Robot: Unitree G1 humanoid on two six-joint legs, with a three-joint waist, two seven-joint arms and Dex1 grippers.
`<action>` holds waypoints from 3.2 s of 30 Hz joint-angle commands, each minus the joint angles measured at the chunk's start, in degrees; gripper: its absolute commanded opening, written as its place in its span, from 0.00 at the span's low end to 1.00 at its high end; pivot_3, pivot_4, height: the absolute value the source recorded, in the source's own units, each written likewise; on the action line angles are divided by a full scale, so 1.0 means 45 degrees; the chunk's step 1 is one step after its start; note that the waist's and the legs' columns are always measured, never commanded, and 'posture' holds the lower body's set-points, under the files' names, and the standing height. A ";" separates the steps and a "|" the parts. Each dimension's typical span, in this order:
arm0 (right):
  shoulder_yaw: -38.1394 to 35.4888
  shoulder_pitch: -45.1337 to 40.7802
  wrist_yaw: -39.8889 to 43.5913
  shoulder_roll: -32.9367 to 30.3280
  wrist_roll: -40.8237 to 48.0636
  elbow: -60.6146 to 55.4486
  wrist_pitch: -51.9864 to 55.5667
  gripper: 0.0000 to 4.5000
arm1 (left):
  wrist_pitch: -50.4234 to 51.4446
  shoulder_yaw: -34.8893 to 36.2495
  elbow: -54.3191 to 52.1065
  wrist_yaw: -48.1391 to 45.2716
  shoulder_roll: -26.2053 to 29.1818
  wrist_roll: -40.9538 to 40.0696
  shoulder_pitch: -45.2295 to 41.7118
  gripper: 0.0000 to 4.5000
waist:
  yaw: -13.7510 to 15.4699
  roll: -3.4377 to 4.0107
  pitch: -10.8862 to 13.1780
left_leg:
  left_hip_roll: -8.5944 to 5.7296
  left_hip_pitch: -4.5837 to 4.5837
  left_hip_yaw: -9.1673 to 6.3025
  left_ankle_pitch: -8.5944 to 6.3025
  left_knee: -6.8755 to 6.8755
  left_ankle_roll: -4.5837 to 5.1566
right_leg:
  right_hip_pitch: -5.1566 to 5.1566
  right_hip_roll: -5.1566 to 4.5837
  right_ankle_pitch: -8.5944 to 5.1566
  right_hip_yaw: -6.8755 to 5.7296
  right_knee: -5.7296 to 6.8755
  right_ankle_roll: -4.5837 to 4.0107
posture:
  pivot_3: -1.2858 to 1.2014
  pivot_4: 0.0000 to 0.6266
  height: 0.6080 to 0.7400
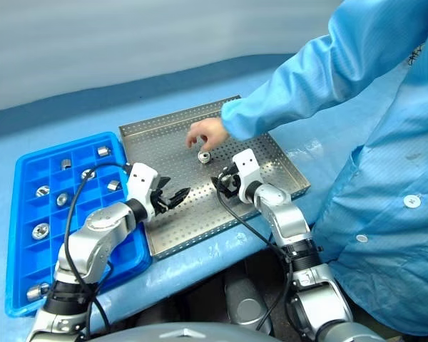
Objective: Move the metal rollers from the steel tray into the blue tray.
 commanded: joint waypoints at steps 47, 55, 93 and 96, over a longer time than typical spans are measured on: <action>0.3903 -0.2089 0.4165 0.1200 0.0562 -0.2558 -0.0261 0.39 | -0.1026 0.8913 -0.8954 0.0854 -0.0085 -0.3899 0.8748 0.83 | 0.3510 -0.0012 0.0009 | 0.0039 -0.0003 -0.0002 -0.0001 -0.0012 -0.0012 | -0.0019 0.0001 -0.0091 -0.0070 -0.0003 -0.0173 | 0.60 0.24 1.00; 0.4457 -0.2691 0.4642 0.2063 -0.0126 -0.0176 -0.1688 0.39 | -0.3071 0.8456 -0.8978 0.1384 -0.0617 -0.3895 1.1180 0.83 | 0.4369 -0.0015 0.0010 | 0.0057 0.0000 -0.0004 -0.0001 -0.0003 -0.0023 | -0.0008 -0.0006 -0.0143 -0.0132 -0.0011 -0.0147 | 0.63 0.24 1.00; 0.1764 -0.4441 0.4068 0.3259 -0.0883 0.4616 -0.5185 0.80 | -0.2697 0.6069 -0.8759 0.2486 0.0072 -0.3848 1.0314 0.83 | 0.4650 0.0031 0.0035 | 0.0056 -0.0013 -0.0119 -0.0015 -0.0060 -0.0106 | 0.0015 0.0038 -0.0224 -0.0335 0.0002 -0.0290 | 0.61 0.24 1.00; 0.1507 -0.3520 0.3545 0.2432 -0.1051 0.2675 -0.4363 0.80 | -0.2339 0.5576 -0.8349 0.2355 0.0433 -0.3842 0.9368 0.83 | 0.4663 0.0036 0.0038 | 0.0043 -0.0022 -0.0136 -0.0012 -0.0053 -0.0117 | 0.0020 0.0031 -0.0207 -0.0341 0.0007 -0.0325 | 0.59 0.24 1.00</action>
